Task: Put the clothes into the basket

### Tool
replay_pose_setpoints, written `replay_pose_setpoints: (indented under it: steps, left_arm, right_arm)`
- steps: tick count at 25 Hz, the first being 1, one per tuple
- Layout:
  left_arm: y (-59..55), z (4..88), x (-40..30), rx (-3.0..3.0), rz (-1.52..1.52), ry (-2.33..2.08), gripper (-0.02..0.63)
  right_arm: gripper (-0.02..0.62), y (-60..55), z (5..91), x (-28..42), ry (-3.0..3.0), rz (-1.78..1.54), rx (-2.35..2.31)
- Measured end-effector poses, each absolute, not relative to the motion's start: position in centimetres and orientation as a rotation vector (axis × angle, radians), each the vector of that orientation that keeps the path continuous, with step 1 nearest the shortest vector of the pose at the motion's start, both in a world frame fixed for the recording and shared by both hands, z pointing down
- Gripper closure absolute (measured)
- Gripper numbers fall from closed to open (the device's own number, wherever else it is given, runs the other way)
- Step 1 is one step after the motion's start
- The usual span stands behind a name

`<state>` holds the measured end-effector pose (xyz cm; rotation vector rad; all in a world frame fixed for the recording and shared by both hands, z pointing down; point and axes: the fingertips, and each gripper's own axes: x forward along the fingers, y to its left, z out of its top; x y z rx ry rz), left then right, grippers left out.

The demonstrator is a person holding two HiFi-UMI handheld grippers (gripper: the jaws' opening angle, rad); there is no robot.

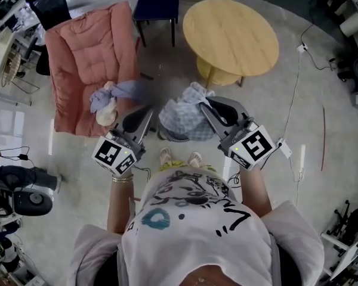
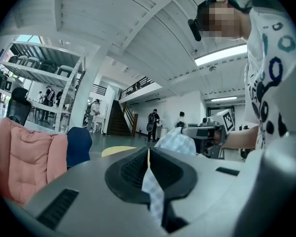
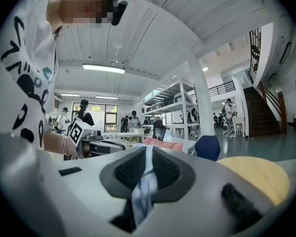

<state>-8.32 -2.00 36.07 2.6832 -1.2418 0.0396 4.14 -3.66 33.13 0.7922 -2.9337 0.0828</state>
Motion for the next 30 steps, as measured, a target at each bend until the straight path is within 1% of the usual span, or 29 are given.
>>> replay_pose_setpoints:
  steps: [16, 25, 30]
  left_arm:
    - [-6.4, 38.8, -13.4, 2.773, 0.074, -0.996, 0.583]
    - [-7.9, 41.8, -16.0, 2.698, 0.147, -1.024, 0.583]
    - [-9.9, 43.3, -15.7, 2.657, 0.124, -1.055, 0.583]
  right_arm:
    - [0.543, -6.5, 36.3, 0.1, -2.824, 0.091, 1.074]
    - [0.543, -7.3, 39.8, -2.0, -2.762, 0.184, 1.03]
    - [0.543, -9.1, 40.9, -2.5, -2.762, 0.209, 0.999]
